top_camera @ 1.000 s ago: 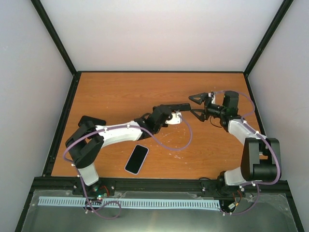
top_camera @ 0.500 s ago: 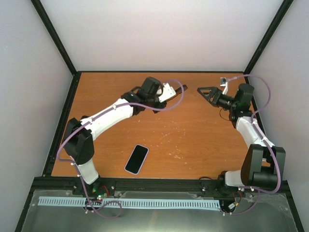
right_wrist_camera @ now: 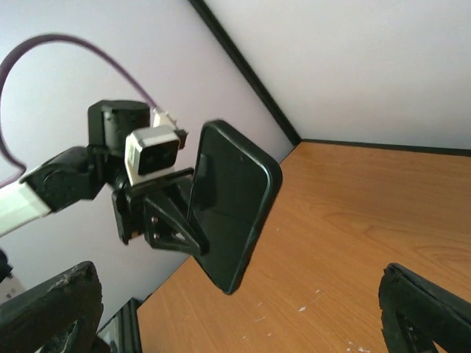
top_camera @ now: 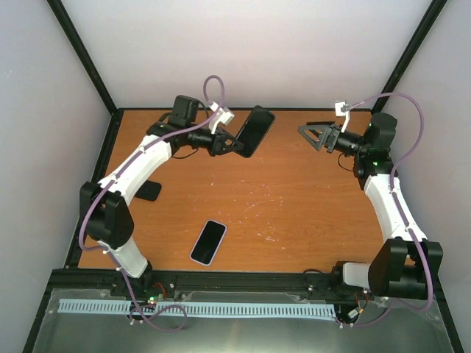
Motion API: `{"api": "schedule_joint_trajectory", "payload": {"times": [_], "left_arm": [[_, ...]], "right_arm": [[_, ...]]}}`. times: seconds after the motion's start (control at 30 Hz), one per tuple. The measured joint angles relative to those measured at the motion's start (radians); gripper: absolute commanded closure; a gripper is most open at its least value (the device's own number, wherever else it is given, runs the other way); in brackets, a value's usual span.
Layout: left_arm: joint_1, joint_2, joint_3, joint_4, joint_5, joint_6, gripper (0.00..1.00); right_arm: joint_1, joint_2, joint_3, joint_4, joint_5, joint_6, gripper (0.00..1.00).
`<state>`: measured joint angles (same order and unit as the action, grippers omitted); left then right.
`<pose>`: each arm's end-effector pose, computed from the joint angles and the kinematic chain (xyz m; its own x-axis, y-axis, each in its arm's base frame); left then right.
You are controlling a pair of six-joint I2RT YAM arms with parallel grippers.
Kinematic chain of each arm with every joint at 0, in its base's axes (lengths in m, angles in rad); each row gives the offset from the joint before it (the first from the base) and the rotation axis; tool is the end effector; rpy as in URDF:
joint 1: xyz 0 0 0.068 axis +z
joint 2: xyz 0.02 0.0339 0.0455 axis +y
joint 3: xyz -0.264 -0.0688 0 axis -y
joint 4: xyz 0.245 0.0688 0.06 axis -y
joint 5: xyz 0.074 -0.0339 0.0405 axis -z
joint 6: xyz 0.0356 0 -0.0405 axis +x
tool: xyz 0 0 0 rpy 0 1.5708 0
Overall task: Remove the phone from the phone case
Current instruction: Adjust the phone.
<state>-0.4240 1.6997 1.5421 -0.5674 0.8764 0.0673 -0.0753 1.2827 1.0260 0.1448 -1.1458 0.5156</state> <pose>0.3331 -0.1803 0.3319 -0.5501 0.2955 -0.7811 0.8264 0.3275 -0.4581 0.2870 0.0109 0.3525 -0.5267 0.2436 -0.8144 -0.7035 0.4128 0.5785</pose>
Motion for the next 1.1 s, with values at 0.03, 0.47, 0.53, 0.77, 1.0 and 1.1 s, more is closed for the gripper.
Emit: {"api": "schedule_joint_trajectory", "payload": {"times": [0.03,0.47,0.53,0.77,1.0,1.1], "left_arm": [[0.013,-0.01,-0.011,0.007,0.05,-0.014,0.99],[0.028,-0.056,-0.091,0.116,0.412,-0.119,0.99],[0.025,-0.057,-0.101,0.125,0.424,-0.126,0.99],[-0.001,-0.057,-0.121,0.127,0.445,-0.13,0.99],[-0.015,-0.057,-0.122,0.124,0.447,-0.129,0.99],[-0.014,-0.057,-0.122,0.118,0.428,-0.126,0.74]], "right_arm": [[0.005,-0.002,0.002,0.001,-0.014,-0.002,0.0],[0.21,0.006,0.062,-0.061,-0.063,-0.042,0.18],[0.224,0.012,0.076,-0.058,-0.055,-0.035,0.22],[0.254,0.053,0.105,-0.059,-0.021,-0.018,0.45],[0.261,0.072,0.107,-0.06,-0.017,0.0,0.78],[0.262,0.072,0.108,-0.055,-0.026,0.006,0.96]]}}
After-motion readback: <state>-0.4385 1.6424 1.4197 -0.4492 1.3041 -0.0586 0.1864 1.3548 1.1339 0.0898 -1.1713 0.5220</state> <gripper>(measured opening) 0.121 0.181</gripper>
